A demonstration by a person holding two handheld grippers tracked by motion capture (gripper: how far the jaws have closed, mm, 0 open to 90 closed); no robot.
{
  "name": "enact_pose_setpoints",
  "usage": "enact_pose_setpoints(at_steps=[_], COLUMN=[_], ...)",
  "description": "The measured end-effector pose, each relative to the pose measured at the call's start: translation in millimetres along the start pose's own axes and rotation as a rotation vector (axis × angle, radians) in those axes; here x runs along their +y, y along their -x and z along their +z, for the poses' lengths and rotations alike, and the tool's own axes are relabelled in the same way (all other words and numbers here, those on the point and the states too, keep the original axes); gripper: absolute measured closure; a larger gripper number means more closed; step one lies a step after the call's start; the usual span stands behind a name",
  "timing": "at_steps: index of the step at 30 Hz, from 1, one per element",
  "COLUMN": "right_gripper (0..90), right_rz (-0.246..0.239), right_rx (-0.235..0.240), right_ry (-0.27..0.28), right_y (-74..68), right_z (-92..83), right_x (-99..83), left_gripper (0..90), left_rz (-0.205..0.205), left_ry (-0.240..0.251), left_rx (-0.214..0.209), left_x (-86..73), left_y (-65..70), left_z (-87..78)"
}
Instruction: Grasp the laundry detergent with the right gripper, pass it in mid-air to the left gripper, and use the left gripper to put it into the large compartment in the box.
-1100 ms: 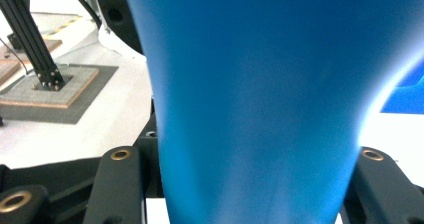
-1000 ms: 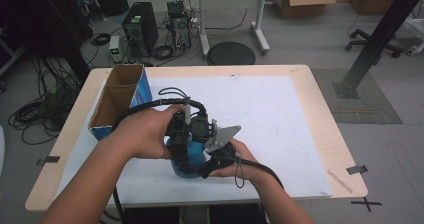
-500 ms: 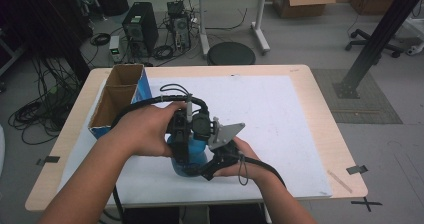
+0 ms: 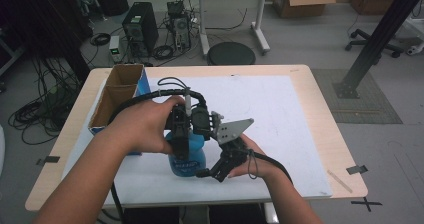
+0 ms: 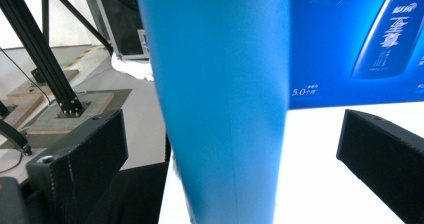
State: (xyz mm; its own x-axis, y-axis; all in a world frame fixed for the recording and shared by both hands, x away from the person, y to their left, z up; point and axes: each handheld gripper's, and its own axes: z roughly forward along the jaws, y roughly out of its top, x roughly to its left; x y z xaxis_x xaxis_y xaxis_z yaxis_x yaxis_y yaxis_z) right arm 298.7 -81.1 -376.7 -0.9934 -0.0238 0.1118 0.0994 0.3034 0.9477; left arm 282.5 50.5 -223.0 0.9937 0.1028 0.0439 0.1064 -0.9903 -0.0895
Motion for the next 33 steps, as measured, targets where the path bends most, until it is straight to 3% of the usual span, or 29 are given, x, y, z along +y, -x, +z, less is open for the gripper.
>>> enact_pose_setpoints(at_steps=[4, 8, 14, 18, 19, 20, 23, 29, 33], right_gripper=[0.0, 0.0, 0.0, 0.0, 0.0, 0.0, 0.0, 0.0, 0.1], right_rz=[0.006, 0.005, 0.001, 0.001, -0.001, -0.001, -0.015, -0.03, -0.037], right_rx=[-0.006, -0.028, -0.063, -0.085, -0.089, -0.089, -0.104, -0.138, -0.154], right_ry=[0.017, 0.018, 0.007, -0.015, -0.02, -0.02, -0.029, -0.057, -0.081], right_y=[2.3, 4.3, 5.4, 5.6, 5.3, 5.3, 4.6, 5.8, 6.5], right_z=[-14.0, -29.5, -50.9, -66.5, -69.9, -69.9, -77.7, -91.7, -95.3], right_x=[1.4, 1.7, 1.9, 3.5, 4.2, 4.2, 6.2, 12.9, 16.7], left_gripper=[38.7, 38.7, 38.7, 38.6, 38.6, 38.6, 38.6, 38.6, 38.6], left_rz=[-0.043, -0.121, -0.319, -0.415, -0.461, -0.461, -0.554, -0.741, -0.799], left_ry=[0.003, 0.003, 0.036, 0.043, 0.04, 0.04, 0.046, 0.112, 0.125], left_rx=[-0.009, -0.022, -0.014, 0.004, 0.019, 0.019, 0.028, 0.013, 0.02], left_x=[-3.6, -9.6, -22.0, -28.8, -31.7, -31.7, -37.3, -52.3, -57.8], left_y=[-4.9, -12.2, -28.0, -38.6, -43.6, -43.6, -52.6, -69.8, -76.8], left_z=[-4.2, -10.8, -25.5, -33.6, -36.9, -36.9, -41.5, -49.6, -52.9])
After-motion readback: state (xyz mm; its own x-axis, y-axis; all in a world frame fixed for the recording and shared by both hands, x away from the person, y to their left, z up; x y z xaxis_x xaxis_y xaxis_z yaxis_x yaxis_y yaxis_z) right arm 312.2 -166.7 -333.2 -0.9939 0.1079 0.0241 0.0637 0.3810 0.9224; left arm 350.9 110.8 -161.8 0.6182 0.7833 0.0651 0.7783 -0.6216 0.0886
